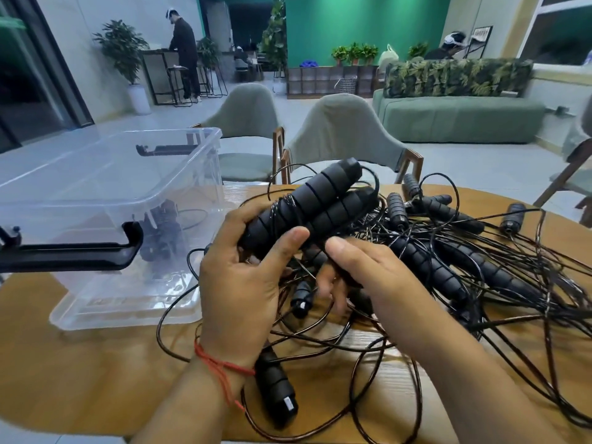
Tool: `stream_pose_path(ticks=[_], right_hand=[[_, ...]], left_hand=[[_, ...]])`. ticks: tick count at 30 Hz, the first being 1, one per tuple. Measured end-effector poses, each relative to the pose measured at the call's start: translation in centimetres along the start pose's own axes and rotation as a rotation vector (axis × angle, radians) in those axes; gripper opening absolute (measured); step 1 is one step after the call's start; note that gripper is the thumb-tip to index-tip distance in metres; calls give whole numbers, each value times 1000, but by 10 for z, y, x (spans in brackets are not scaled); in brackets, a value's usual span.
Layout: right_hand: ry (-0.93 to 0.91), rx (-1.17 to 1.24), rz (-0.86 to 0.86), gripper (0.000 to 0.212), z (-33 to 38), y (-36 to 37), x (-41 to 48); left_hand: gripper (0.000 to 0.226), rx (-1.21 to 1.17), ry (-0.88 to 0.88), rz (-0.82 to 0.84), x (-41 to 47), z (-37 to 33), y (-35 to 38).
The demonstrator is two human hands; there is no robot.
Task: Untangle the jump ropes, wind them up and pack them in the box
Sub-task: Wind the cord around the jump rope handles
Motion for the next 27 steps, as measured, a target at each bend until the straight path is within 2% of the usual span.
stream_pose_path(ticks=[2, 4, 5, 7, 9, 11, 13, 15, 17, 19, 20, 23, 27], right_hand=[[77, 50, 50, 58, -2, 2, 3], [152, 231, 39, 75, -3, 5, 7], [142, 319, 27, 76, -3, 7, 6], [101, 411, -9, 64, -2, 10, 4], [115, 382, -82, 51, -6, 12, 3], [145, 364, -124, 48, -11, 12, 2], [130, 398, -153, 44, -12, 11, 2], [76, 414, -182, 38, -11, 8, 0], [34, 388, -159, 41, -10, 6, -1], [-2, 352, -104, 48, -8, 5, -1], [-22, 342, -66, 49, -8, 5, -2], [-93, 298, 27, 36, -8, 5, -4], [-59, 198, 162, 21, -12, -1, -9]], left_hand=[[40, 143, 137, -25, -3, 2, 0], [43, 229, 321, -10, -7, 6, 3], [44, 257, 425, 19, -9, 10, 4], [48, 291, 574, 86, -12, 18, 7], [52, 282, 596, 141, -12, 25, 9], [47, 212, 517, 208, -10, 26, 10], [39, 121, 338, 270, -6, 18, 8], [38, 54, 74, 259, -3, 11, 7], [46, -77, -247, 253, 0, 6, 10], [59, -312, -556, 355, 2, 3, 14], [66, -396, -651, 419, 4, 2, 14], [77, -472, -721, 656, 3, 6, 8], [62, -570, -701, 964, 4, 13, -9]])
Point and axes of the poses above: each hand's wrist, its own x-axis towards the middle knuckle, its own y-axis out of the palm, z = x × y, the point moved 1 cm from there along x, towards the middle knuckle, and after that the axes turned 1 degree about x, right-handed, at the moved point
